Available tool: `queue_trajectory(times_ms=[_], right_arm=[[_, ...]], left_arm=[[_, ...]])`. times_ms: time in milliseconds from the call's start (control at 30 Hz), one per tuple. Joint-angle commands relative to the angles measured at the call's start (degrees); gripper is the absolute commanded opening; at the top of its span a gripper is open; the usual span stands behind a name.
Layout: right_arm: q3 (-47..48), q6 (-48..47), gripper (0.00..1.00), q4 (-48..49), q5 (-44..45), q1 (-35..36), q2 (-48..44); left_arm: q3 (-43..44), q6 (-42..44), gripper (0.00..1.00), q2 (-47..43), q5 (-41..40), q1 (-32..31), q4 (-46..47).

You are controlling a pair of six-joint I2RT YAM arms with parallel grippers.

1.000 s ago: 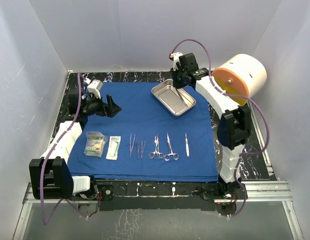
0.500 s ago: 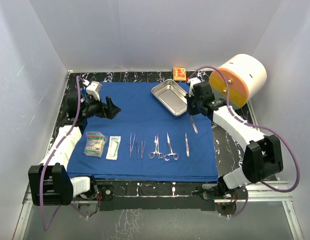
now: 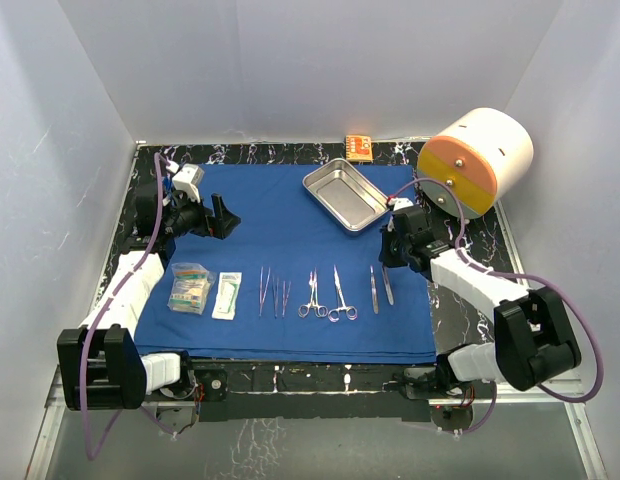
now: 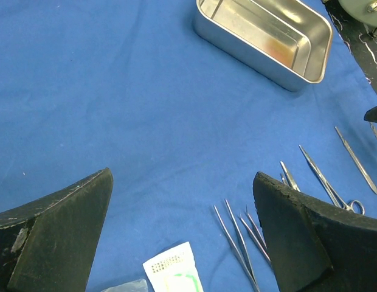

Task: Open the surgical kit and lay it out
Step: Place the medical item in the surgical kit.

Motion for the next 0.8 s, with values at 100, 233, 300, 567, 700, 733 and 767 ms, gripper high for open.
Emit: queue_trajectory(times_ms=[100, 233, 300, 567, 700, 733, 767], right_arm=[[-1.43, 7.2, 0.0, 5.13, 1.69, -0.21, 2.17], [-1.5, 7.43, 0.0, 4.7, 1.4, -0.23, 2.87], [-1.67, 7.81, 0.0, 4.56, 1.66, -0.21, 3.03], [-2.57, 7.63, 0.0, 4.87, 2.8, -0.23, 3.66], [-2.81, 7.84, 0.0, 4.82, 2.44, -0.21, 4.17], [-2.85, 7.86, 0.0, 4.85, 2.37, -0.26, 4.33], [-2.99, 7.86, 0.0, 4.91, 2.42, -0.26, 4.51]], left_arm=[[-0.27, 2.26, 0.98, -0.11, -0.62, 0.43, 1.03], [-0.1, 2.46, 0.98, 0.4, -0.8, 0.39, 0.93], [-0.12, 2.5, 0.98, 0.45, -0.8, 0.38, 1.02], [-0.31, 2.46, 0.98, 0.49, -0.61, 0.4, 1.22], [-0.59, 2.46, 0.99, 0.21, -0.6, 0.43, 1.34], [-0.58, 2.46, 0.98, 0.2, -0.6, 0.41, 1.3], [-0.46, 2.46, 0.98, 0.2, -0.6, 0.45, 1.22]])
